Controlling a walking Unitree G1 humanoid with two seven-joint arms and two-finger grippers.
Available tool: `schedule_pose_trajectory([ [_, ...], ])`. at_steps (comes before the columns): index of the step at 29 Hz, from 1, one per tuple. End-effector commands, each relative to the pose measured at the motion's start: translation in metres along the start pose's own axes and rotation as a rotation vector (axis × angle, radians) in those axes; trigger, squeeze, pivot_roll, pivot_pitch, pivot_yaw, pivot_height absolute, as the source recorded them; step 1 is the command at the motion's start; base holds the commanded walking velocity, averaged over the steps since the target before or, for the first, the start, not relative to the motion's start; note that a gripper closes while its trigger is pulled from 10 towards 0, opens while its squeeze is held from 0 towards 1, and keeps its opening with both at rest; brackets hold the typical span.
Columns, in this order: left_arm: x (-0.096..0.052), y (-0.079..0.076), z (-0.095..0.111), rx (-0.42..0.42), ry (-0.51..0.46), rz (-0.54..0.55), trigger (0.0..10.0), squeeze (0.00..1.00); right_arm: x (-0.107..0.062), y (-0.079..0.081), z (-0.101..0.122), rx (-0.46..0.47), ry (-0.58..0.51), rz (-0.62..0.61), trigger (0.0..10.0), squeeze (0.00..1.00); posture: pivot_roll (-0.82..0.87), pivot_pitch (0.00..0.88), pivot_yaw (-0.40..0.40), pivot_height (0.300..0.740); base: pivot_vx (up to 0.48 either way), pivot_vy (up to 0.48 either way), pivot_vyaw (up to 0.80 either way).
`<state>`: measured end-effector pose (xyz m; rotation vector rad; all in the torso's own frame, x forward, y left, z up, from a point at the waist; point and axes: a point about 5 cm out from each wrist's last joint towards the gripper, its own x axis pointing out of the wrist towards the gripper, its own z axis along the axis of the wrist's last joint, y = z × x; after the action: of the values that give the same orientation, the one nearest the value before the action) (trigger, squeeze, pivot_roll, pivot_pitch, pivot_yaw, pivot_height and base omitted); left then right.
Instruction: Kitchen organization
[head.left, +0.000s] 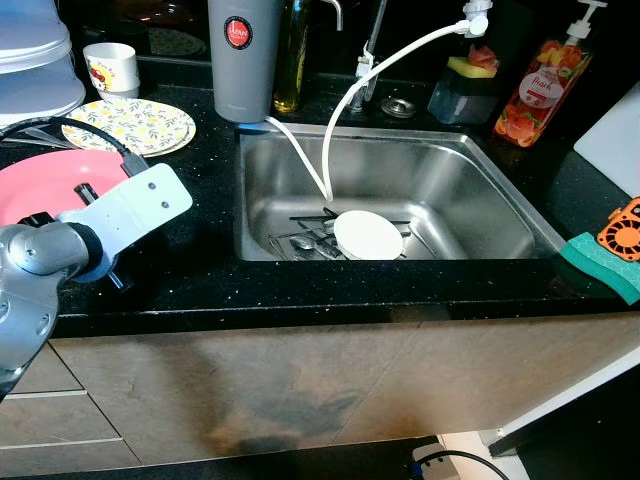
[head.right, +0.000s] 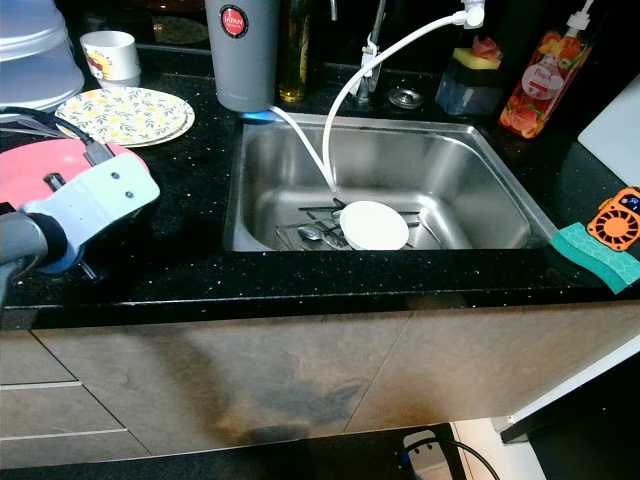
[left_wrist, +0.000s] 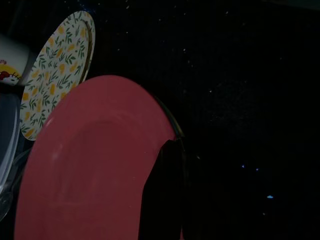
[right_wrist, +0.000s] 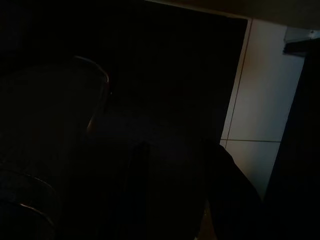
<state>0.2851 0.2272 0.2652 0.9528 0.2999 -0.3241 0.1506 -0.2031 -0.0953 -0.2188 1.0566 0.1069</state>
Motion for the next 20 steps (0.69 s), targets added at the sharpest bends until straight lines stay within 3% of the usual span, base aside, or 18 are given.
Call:
schedule_pose_trajectory([
  [1, 0.0, -0.002, 0.002, 0.014, -0.004, -0.003, 0.0, 0.0, -0.001, 0.0, -0.004, -0.003, 0.019, 0.003, 10.0, 0.0, 0.2, 0.032, -0.109, 0.74, 0.0, 0.0, 0.0],
  [9, 0.003, 0.004, 0.006, 0.038, -0.027, 0.059, 0.0, 0.0, -0.001, 0.0, -0.004, -0.004, 0.02, 0.003, 10.0, 0.0, 0.2, 0.033, -0.11, 0.74, 0.0, 0.0, 0.0],
  [14, 0.001, 0.018, 0.006, 0.039, -0.018, 0.138, 0.0, 0.0, -0.001, 0.0, -0.005, -0.003, 0.022, 0.004, 10.0, 0.0, 0.2, 0.045, -0.11, 0.74, 0.0, 0.0, 0.0],
  [16, -0.001, 0.019, 0.003, 0.041, 0.006, 0.126, 10.0, 0.0, -0.001, 0.001, -0.006, -0.003, 0.024, 0.005, 10.0, 0.0, 0.2, 0.045, -0.11, 0.74, 0.0, 0.0, 0.0],
  [20, -0.001, 0.016, 0.004, 0.053, -0.014, 0.12, 10.0, 0.0, -0.001, 0.001, -0.006, -0.003, 0.026, 0.005, 10.0, 0.0, 0.2, 0.048, -0.11, 0.74, 0.0, 0.0, 0.0],
])
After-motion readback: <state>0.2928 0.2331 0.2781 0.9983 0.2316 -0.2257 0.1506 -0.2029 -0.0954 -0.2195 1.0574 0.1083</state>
